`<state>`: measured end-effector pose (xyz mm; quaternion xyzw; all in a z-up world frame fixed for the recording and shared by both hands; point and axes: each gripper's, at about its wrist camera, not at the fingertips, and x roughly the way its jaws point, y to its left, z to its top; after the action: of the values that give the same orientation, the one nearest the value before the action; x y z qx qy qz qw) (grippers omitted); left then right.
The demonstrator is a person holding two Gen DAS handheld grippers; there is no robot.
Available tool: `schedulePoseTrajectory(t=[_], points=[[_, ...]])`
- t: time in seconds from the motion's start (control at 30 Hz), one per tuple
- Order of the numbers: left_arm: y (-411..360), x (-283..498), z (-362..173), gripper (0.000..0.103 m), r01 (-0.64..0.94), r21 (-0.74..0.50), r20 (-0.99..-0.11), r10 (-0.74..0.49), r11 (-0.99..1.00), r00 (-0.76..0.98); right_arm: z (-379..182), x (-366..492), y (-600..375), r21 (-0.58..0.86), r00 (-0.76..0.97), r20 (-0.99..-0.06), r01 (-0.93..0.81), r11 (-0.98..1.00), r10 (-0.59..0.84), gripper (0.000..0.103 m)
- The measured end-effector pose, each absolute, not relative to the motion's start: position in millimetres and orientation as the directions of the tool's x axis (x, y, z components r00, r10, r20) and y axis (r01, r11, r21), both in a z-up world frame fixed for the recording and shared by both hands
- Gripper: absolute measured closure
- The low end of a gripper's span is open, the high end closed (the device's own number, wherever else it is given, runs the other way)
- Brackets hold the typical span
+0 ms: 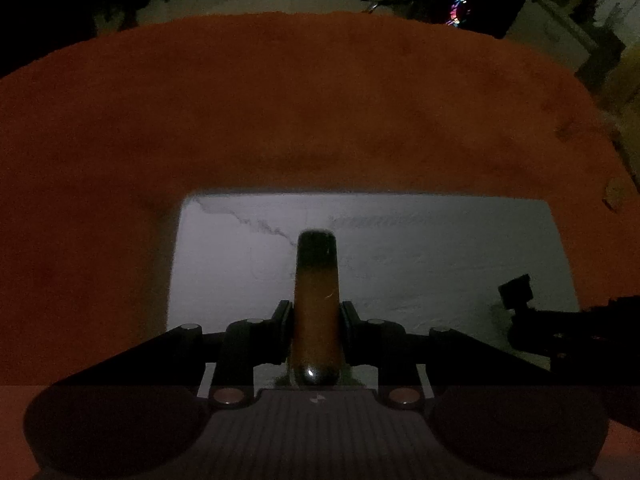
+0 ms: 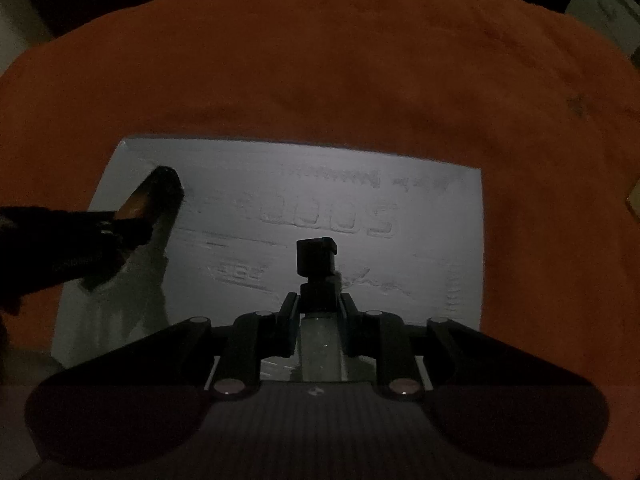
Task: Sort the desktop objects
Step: 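Lift the clear vial with the right tool while the left tool lifts the tube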
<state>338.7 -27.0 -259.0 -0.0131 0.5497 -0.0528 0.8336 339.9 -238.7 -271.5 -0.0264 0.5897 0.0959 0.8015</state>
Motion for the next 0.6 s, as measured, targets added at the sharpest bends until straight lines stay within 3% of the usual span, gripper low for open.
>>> schedulePoseTrajectory(t=[0.43,0.5,0.6], points=[[-10,318,-212,0.082,0.127,-0.217,-0.888,-0.250,0.968,0.387,-233,327,-229,0.142,0.329,-0.919,-0.235,0.962,0.217,0.081],[-4,311,-203,0.089,0.135,-0.244,-0.876,-0.278,0.960,0.394,-226,324,-228,0.157,0.337,-0.912,-0.244,0.957,0.236,0.081],[8,302,-183,0.089,0.140,-0.322,-0.839,-0.350,0.936,0.417,-220,320,-226,0.165,0.345,-0.905,-0.257,0.952,0.249,0.081]])
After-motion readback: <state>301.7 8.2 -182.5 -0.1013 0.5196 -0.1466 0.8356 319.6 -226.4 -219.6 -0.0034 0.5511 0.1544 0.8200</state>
